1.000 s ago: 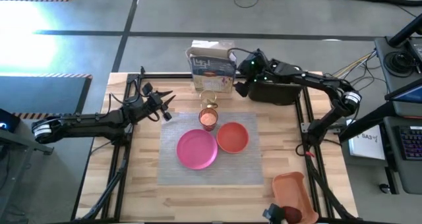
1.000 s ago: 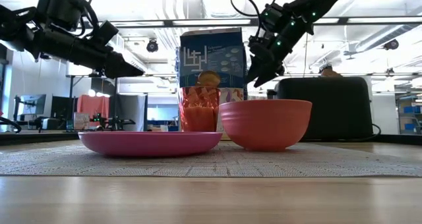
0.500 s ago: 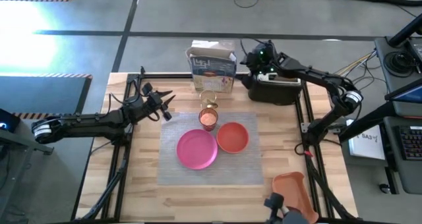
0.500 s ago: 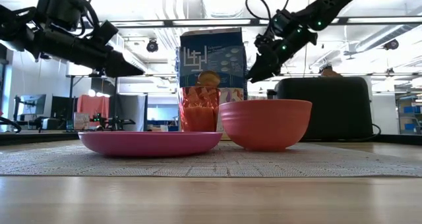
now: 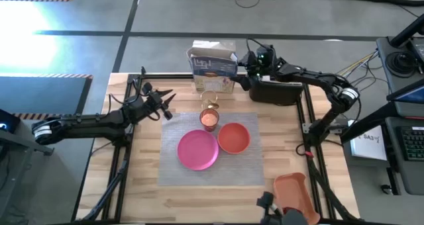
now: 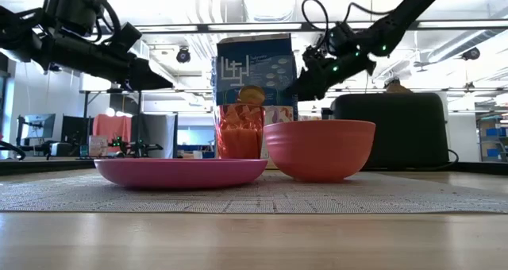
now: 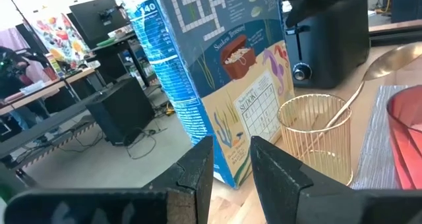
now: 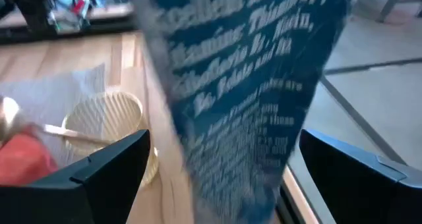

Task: Arrange a breakfast setting
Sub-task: Pour the cereals from the cereal box into the orange bowl on the table mat

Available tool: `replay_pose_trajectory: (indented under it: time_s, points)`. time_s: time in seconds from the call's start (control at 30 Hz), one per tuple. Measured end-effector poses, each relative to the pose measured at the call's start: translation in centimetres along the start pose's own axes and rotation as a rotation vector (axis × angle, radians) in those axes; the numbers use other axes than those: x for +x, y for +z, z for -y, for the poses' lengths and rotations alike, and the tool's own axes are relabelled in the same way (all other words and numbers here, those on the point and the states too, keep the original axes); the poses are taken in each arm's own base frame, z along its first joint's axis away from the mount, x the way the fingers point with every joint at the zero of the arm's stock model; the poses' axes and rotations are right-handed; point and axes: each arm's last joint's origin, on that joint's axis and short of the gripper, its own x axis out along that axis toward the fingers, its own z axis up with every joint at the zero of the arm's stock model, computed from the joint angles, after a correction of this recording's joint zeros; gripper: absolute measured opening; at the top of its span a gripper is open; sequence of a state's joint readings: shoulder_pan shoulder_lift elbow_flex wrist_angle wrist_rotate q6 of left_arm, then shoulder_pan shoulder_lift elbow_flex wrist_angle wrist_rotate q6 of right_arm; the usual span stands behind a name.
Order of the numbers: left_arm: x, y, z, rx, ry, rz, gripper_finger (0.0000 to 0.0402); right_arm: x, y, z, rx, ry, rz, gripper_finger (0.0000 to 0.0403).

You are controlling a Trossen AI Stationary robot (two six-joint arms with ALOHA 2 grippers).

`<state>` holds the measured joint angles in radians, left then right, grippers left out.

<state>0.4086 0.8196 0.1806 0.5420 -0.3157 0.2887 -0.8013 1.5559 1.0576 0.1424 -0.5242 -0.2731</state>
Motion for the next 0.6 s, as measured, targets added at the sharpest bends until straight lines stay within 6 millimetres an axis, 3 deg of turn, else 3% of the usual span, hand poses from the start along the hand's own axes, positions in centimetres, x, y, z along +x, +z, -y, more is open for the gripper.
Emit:
replay_pose_trajectory:
  time_s: [0.23,0.6]
  points:
    - [0.0,0.0,-0.1,-0.016,0.007,0.001,0.0085,2.0,-1.7,0.6,0.069,0.034,0.010,0.0380]
    - [0.1,-0.1,-0.2,-0.015,0.028,-0.008,0.0085,1.5,-0.9,0.5,0.087,0.021,0.034,0.0380]
